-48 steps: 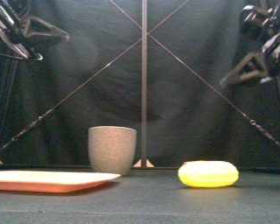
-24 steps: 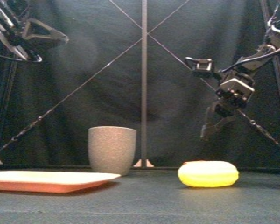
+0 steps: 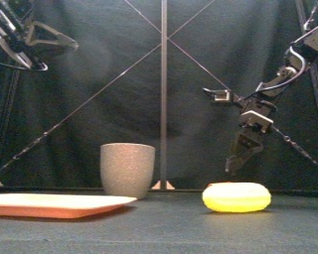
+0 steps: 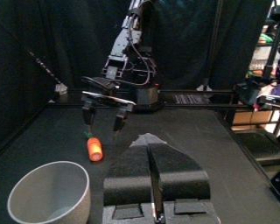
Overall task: Pick the carrot then place it on the pink plate
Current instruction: Pick the carrot
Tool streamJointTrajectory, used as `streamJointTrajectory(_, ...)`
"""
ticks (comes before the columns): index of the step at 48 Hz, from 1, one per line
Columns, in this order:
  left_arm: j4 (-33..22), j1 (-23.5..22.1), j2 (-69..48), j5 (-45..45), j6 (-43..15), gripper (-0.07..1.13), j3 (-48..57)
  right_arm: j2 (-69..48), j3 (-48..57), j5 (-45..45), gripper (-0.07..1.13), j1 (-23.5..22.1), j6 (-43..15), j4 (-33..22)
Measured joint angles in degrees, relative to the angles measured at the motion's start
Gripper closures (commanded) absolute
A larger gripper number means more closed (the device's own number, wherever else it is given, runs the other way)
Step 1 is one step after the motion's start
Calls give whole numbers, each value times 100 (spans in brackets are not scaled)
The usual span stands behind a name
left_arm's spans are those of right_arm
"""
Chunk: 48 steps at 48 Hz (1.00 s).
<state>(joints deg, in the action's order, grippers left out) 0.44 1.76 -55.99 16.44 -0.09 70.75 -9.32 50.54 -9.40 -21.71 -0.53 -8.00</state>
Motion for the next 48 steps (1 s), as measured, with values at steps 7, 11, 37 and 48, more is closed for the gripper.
streamJointTrajectory(7,18,9,9,9,0,109,9,123,0,0,1,-246,18,0)
streamJointTrajectory(11,18,18,9,0,0,109,9,220,-9,0,1,-308,9,0)
streamJointTrajectory(37,18,18,0,0,0,109,53,1037,-290,0,4,-185,9,26)
streamJointTrajectory(48,18,18,0,0,0,109,62,1143,-369,0,30,-123,9,26)
